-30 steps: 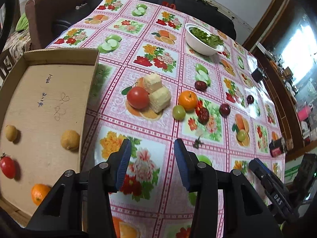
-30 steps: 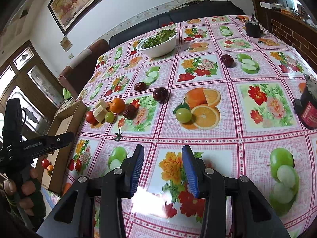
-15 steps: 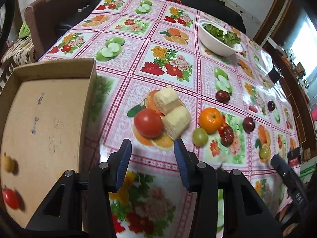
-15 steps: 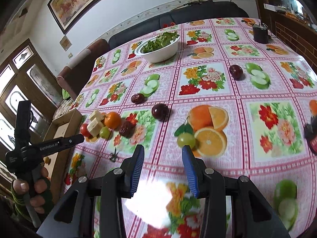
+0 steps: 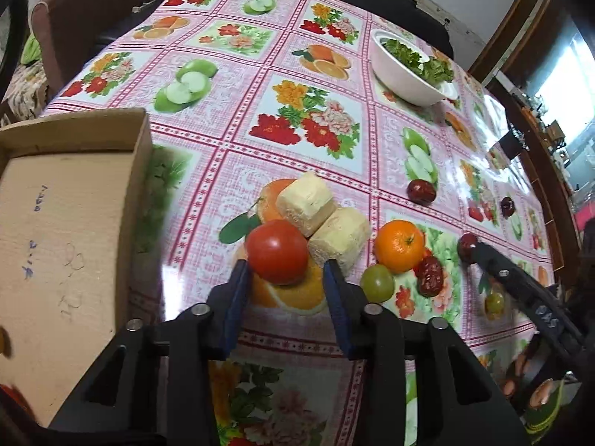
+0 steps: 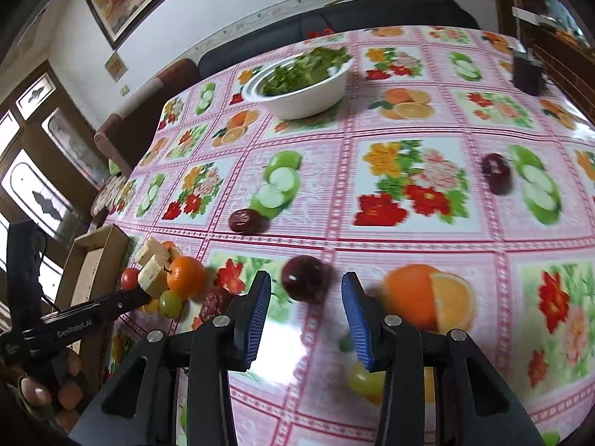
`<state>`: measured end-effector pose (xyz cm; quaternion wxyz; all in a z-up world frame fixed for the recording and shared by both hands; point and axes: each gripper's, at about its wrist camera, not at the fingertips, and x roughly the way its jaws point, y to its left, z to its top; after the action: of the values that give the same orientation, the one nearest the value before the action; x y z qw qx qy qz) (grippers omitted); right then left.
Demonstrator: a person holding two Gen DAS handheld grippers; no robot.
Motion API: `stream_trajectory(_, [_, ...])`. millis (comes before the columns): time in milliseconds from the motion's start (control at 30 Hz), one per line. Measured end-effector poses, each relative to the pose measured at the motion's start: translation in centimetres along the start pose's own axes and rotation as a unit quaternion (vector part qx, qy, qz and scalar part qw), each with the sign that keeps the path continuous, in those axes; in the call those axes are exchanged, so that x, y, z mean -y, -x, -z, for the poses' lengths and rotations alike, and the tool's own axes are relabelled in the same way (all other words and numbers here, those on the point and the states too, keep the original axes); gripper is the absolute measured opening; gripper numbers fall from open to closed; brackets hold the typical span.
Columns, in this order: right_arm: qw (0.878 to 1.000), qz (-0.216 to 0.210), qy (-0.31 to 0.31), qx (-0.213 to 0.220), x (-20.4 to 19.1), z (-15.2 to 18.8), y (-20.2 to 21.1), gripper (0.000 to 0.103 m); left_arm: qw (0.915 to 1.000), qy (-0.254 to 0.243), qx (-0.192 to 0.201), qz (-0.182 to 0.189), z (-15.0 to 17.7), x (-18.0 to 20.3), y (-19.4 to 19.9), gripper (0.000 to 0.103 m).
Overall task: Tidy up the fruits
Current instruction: 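Grasp the second red tomato with the left tool while the right tool grasps a dark red plum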
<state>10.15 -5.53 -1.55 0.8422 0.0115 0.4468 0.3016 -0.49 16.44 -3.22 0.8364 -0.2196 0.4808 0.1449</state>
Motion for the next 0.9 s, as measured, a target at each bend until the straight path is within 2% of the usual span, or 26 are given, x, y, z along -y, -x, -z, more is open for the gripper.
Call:
stream_trajectory(67, [1.0, 0.003, 0.009, -0.006, -0.6, -0.2, -0.8, 0.042, 1.0, -0.001, 0.0, 0.004, -0.1, 0.1, -0.2, 0.025])
stream_trajectory(167, [0.999, 0.025, 0.027, -0.006, -1.4, -0.2, -1.5, 0.042, 1.0, -0.006, 0.003, 0.003, -0.2, 0.4, -0.3, 0.025])
stream_trajectory(300, [0.999, 0.031, 0.031, 0.003, -1.3, 0.0, -1.0, 0.025, 1.0, 0.0, 0.003, 0.008, -0.2, 0.3, -0.3, 0.024])
stream_trajectory(533, [0.999, 0.012, 0.03, 0.008, -1.4, 0.4, -0.1, 0.025, 0.9998, 0.0, 0.018, 0.011, -0.1, 0.3, 0.9, 0.022])
stream_trajectory(600, [0.999, 0.011, 0.03, 0.009, -1.5, 0.6, 0.1, 0.024, 0.9996, -0.002, 0.023, 0.015, 0.0, 0.3, 1.5, 0.019])
stream_trajectory(667, [0.999, 0.009, 0.029, 0.013, -1.6, 0.8, 0.5, 0.024, 0.9995, 0.0, 0.026, 0.017, 0.1, 0.2, 1.9, 0.01])
stream_trajectory(800, [0.999, 0.004, 0.025, 0.021, -1.7, 1.2, 1.6, 0.024, 0.9995, -0.001, 0.029, 0.013, 0.1, 0.2, 1.9, 0.011])
stream_trajectory(833, [0.999, 0.004, 0.024, 0.024, -1.8, 1.3, 1.7, 0.024, 0.9995, -0.001, 0.028, 0.012, 0.1, 0.3, 2.0, 0.013])
stream_trajectory(867, [0.999, 0.003, 0.023, 0.024, -1.8, 1.4, 1.9, 0.024, 0.9996, 0.002, 0.024, 0.011, 0.1, 0.3, 1.8, 0.021])
stream_trajectory(900, [1.0, 0.002, 0.023, 0.021, -1.8, 1.5, 1.9, 0.024, 0.9997, 0.005, 0.018, 0.013, -0.1, 0.3, 1.5, 0.024])
